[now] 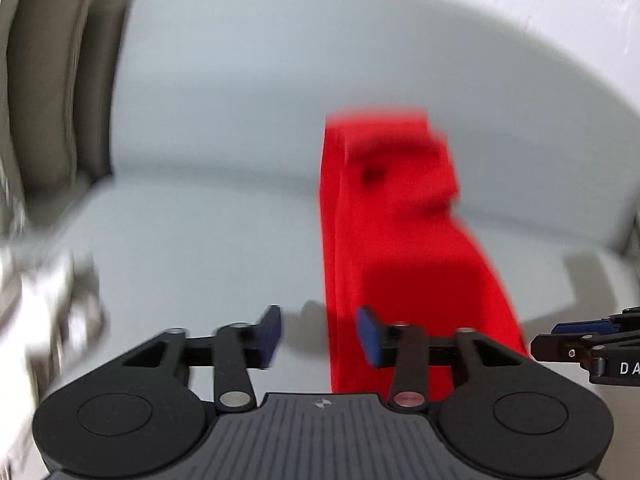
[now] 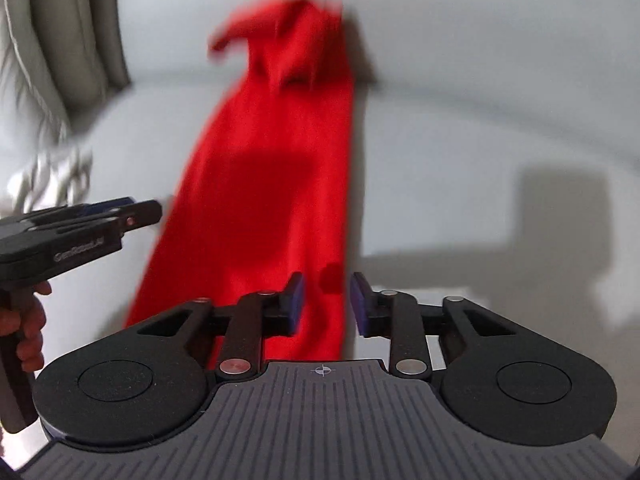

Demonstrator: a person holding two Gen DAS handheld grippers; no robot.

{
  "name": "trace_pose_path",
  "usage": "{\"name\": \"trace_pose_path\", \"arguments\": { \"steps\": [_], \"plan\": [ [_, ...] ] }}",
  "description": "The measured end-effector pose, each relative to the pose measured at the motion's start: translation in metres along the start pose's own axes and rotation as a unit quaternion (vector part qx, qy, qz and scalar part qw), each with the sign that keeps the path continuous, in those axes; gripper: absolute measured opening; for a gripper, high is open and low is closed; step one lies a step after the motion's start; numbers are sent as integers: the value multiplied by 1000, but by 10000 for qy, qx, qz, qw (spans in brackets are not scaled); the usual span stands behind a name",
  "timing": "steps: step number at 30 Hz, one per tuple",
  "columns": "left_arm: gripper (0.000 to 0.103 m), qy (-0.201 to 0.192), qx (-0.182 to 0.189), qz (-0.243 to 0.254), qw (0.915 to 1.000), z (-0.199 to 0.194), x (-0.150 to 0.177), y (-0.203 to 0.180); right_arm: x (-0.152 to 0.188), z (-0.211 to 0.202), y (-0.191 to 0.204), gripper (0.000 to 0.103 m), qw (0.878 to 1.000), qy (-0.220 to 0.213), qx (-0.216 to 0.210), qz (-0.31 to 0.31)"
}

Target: Fold clothes

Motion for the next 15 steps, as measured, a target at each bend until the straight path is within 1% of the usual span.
{"name": "trace_pose_path", "arguments": {
  "steps": [3, 5, 7, 9, 15],
  "plan": [
    [43, -264, 129, 121, 9995, 24, -15, -1, -13, 11, 8, 38, 9987, -457, -195, -110],
    [43, -271, 203, 188, 9993, 42, -20, -2, -20, 20, 12, 38, 9965, -744, -286, -261],
    [43, -261, 244, 243, 9991, 56, -22, -3, -30, 34, 13, 38, 9968, -681, -232, -360],
    [43, -274, 316, 174, 9990, 75, -26, -1, -37, 48, 12, 38, 9969, -646, -218, -389],
    [37, -192, 371, 192, 9989, 114, -29, 0, -35, 72, 8, 38, 9973, -511, -409, -321]
  ]
}}
Point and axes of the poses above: each gripper's, at about its wrist camera, not at the fingertips, and z roughly the way its jaws point, y to its left, x to its underside, the point moved 2 cm from there along z, roughly the way its jaws point, and after that the axes turned 10 degrees about z, right-handed, at the moved point
